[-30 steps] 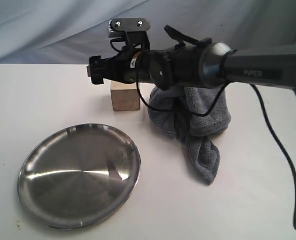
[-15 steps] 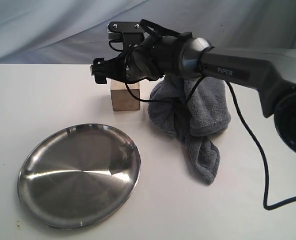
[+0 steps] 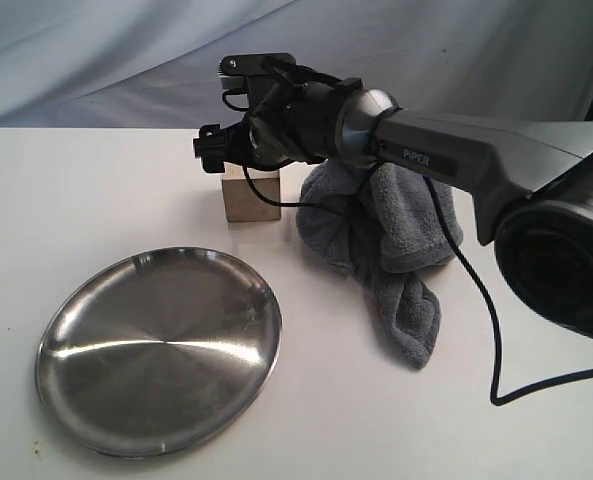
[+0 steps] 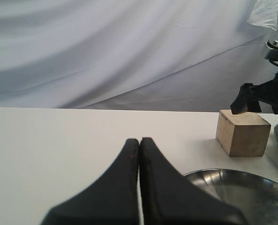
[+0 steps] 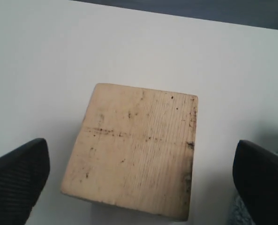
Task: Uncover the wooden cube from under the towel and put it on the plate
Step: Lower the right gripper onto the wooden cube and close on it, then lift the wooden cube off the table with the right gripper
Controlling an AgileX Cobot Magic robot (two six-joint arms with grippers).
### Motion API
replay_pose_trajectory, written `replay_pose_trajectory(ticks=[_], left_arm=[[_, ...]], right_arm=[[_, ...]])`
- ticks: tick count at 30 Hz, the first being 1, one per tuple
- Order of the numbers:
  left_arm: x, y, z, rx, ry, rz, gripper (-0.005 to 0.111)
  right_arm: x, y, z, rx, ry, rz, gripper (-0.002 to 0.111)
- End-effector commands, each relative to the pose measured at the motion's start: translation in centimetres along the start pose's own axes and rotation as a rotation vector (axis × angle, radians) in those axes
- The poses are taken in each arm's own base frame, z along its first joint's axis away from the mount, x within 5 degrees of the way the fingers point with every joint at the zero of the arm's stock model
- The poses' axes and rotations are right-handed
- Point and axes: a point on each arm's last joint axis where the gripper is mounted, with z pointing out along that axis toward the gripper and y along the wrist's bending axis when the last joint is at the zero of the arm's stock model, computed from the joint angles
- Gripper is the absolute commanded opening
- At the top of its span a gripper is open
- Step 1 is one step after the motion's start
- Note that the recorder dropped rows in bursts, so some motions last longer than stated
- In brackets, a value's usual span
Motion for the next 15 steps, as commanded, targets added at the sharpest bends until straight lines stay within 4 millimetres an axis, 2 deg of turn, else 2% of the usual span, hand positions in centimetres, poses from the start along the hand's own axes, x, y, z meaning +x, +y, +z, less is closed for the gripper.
replay_pose_trajectory(ticks=[1,9,15], left_arm=[[0.1,0.0,0.0,0.001,-0.001,0.0,0.001],[0.1,0.0,0.0,0.001,-0.001,0.003,0.001],[0.1,0.0,0.0,0.001,-0.001,0.003,0.001]], right_arm=[[-0.1,0.7,-0.1,-0.004,-0.033,0.001,0.097],[1.5,1.6,1.0,0.01,-0.014,-0.041,0.097],[2.1,1.5,1.8,0.028,-0.015,-0.031,0.097]])
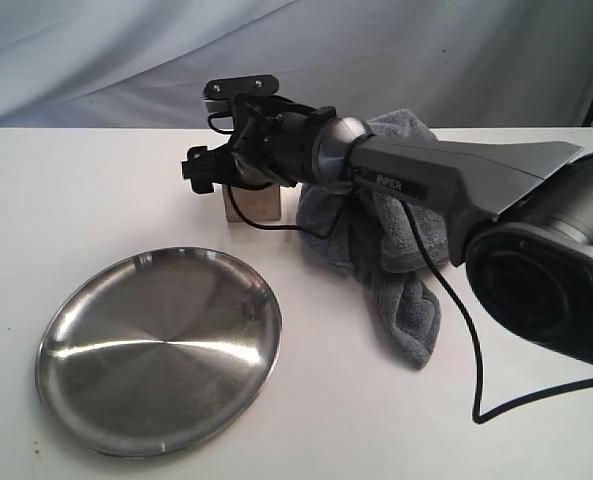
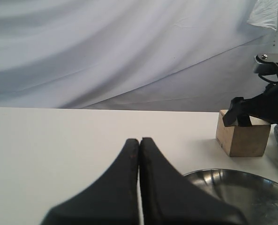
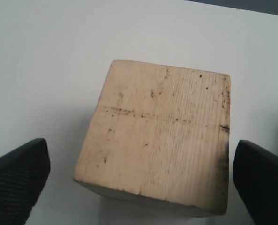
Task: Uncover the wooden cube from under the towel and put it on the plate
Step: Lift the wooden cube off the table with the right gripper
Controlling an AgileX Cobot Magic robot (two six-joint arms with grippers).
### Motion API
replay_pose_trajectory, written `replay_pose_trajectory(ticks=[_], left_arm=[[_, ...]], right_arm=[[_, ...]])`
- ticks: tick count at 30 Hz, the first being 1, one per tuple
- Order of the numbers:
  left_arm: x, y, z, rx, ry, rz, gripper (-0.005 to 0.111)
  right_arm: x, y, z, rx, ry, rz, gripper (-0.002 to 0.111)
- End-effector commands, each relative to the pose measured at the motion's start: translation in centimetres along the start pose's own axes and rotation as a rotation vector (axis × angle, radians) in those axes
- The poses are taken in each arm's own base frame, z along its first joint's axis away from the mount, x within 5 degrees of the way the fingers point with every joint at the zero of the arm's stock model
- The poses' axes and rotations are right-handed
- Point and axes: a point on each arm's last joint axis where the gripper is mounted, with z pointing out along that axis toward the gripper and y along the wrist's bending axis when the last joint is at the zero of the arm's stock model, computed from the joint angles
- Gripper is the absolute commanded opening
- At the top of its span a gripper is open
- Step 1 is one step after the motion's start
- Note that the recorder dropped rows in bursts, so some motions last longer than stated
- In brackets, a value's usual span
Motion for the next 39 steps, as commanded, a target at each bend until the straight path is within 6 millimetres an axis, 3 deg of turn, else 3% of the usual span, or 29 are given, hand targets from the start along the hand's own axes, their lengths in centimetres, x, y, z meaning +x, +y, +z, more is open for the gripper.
replay_pose_trajectory(ticks=[1,9,17,22,30,39], left_arm=[[0.1,0.0,0.0,0.001,-0.001,0.003,0.001],[0.1,0.0,0.0,0.001,-0.001,-0.002,0.001],[0.1,0.0,0.0,0.001,-0.001,0.002,0.001],[0.1,0.0,0.0,0.001,-0.001,0.002,0.001],[0.1,0.0,0.0,0.001,-0.001,-0.002,0.001],[0.1,0.0,0.0,0.001,-0.001,0.001,0.001]], right_arm=[[0.3,0.0,0.5,0.012,-0.01,-0.008,0.097],[0.9,0.4,1.3,-0.024,-0.026,-0.023,0.097],[0.9,0.3,1.3,-0.021,-0.024,-0.009,0.09],[0.9,0.3,1.3,-0.019,-0.023,-0.009,0.08],[0.9,0.5,1.2,-0.024,-0.021,-0.002,0.051],[-1.1,0.6,-1.5,-0.005,-0.032,0.013,0.047]])
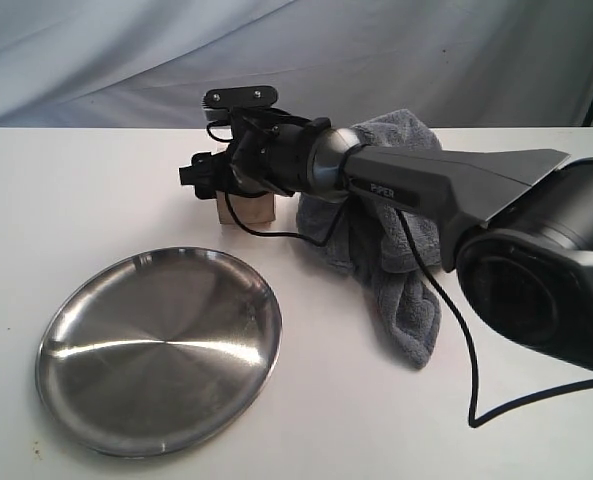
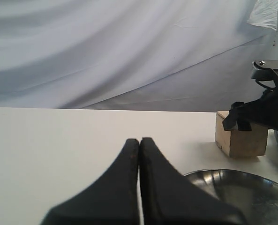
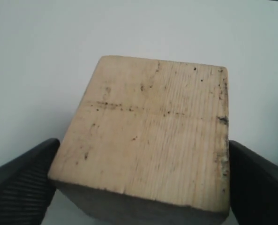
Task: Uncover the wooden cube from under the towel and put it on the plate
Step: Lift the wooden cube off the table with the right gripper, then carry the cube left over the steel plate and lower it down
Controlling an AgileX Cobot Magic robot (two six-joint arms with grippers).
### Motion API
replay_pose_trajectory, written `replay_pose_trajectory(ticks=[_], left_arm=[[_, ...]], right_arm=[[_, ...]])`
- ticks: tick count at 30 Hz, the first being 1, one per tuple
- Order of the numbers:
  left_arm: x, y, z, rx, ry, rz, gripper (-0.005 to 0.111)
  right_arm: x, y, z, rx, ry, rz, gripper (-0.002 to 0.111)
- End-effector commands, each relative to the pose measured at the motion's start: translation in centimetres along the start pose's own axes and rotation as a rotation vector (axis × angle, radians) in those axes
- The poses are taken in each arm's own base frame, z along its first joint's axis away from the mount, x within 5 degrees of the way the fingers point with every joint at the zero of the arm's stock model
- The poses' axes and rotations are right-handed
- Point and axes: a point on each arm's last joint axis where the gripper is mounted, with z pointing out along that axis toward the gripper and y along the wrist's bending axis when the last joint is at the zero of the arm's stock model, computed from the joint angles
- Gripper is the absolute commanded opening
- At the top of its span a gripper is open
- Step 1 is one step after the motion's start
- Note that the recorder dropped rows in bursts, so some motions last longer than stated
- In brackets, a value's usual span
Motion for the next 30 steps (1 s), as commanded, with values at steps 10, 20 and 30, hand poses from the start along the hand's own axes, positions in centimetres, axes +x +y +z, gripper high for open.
replay_pose_trajectory(ticks=[10,20,30], left_arm=[[0.1,0.0,0.0,0.001,-0.001,-0.002,0.001],[0.1,0.0,0.0,0.001,-0.001,0.0,0.001],[0.1,0.0,0.0,0.001,-0.001,-0.002,0.001]], right_arm=[[-3.6,2.4,-6.7,-0.016,-0.039,-0.129,0.047],[-3.8,4.4,-10.3,-0.104,0.028,-0.251,0.047],[-3.2,5.4,-13.5,-0.203,0.181,-0.381,0.047]])
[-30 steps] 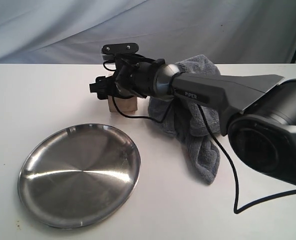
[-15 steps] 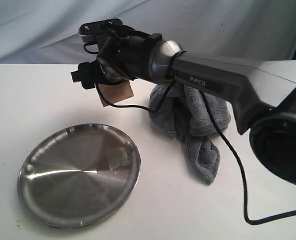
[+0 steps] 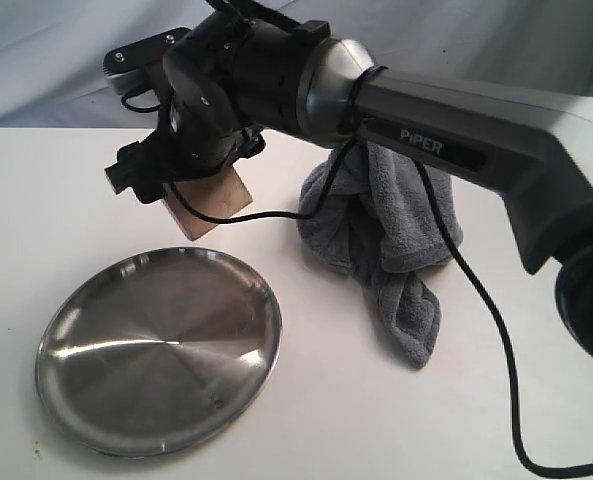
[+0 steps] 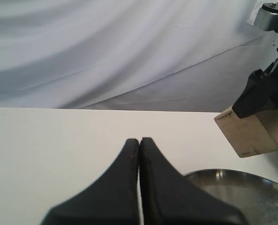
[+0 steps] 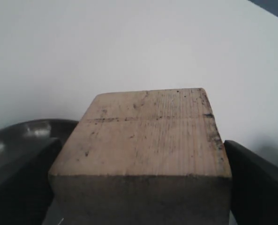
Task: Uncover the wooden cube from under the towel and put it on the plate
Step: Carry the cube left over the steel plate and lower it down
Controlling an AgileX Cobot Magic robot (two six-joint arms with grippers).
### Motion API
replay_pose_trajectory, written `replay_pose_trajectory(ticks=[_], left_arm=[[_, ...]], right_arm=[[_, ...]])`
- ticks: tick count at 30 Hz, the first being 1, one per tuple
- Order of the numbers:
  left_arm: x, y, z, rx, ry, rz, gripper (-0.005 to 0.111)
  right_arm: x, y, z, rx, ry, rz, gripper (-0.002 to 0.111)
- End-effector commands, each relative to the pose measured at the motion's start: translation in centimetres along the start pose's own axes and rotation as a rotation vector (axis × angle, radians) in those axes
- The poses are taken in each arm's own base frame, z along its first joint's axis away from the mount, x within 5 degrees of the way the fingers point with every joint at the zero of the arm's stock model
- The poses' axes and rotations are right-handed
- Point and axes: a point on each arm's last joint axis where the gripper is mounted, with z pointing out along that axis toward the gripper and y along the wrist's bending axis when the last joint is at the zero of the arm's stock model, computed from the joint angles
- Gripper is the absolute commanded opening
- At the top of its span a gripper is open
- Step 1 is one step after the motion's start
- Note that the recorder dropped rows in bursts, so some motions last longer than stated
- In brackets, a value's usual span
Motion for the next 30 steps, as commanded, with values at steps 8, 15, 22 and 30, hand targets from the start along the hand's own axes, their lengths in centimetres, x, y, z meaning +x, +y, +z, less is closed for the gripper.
replay_pose_trajectory(ticks=[8,15,22,30], left_arm=[[0.1,0.0,0.0,0.001,-0.001,-0.002,0.001],[0.1,0.0,0.0,0.001,-0.001,0.0,0.001],[0.1,0.0,0.0,0.001,-0.001,0.0,0.001],[0.1,0.0,0.0,0.001,-0.001,-0.002,0.001]], right_arm=[[1.8,2.2,-1.7,-0.08,0.077,-0.097,0.047],[5.1,3.0,-1.1,-0.149,-0.038,-0.121,0.047],[8.1,3.3,0.7,-0.209,-0.167,-0.133,0.047],[9.4,4.4,1.0,-0.266,-0.268,-0.141,0.047]])
